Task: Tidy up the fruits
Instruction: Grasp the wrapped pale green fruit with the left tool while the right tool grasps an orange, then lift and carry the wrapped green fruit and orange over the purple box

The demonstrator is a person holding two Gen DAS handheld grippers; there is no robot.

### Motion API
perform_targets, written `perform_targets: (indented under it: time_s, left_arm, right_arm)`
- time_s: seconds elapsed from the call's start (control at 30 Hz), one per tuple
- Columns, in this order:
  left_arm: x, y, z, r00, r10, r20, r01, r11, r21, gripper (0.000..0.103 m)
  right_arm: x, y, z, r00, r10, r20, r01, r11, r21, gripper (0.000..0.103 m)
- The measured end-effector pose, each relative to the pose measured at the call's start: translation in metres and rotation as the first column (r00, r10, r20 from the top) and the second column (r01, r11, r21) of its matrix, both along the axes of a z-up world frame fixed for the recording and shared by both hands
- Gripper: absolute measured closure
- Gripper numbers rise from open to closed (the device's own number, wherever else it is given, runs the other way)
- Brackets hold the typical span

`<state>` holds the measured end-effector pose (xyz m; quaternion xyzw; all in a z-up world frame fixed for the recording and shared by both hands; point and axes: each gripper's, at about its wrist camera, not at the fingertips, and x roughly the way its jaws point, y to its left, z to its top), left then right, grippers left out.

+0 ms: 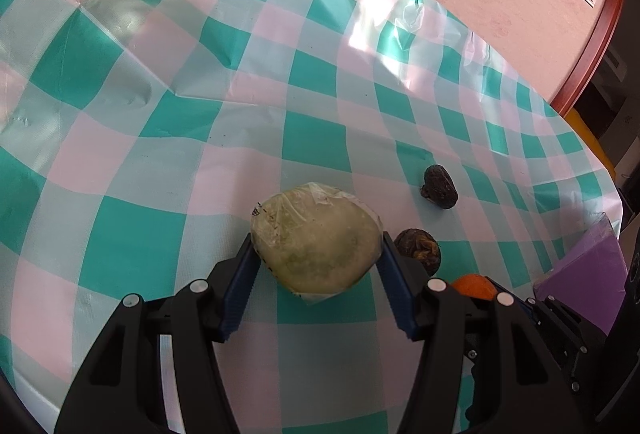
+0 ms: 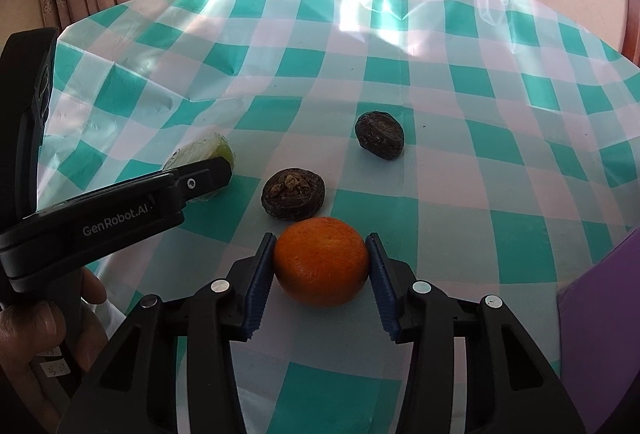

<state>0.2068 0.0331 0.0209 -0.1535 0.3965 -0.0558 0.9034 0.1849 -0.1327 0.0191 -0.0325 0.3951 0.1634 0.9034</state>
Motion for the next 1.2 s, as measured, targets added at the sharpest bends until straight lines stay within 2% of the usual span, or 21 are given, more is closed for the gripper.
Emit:
perform_targets:
  time_s: [0.6, 1.2]
  left_arm:
    - [-0.001, -0.003, 0.001, 1.0, -0.004, -0.011, 0.004, 1.0, 0.024, 0.044]
    - [-0.024, -0.013, 0.023, 1.0, -0.01, -0.017, 0.012, 0.994, 0.105, 0.045]
  right_arm:
    - [-0.022, -0.002, 0.0, 1.0, 0.006, 0.012, -0.006, 1.0, -0.028, 0.059]
    - [-0.058, -0.023, 0.011, 1.0, -0.004, 0.002, 0.004, 0.999, 0.038, 0.059]
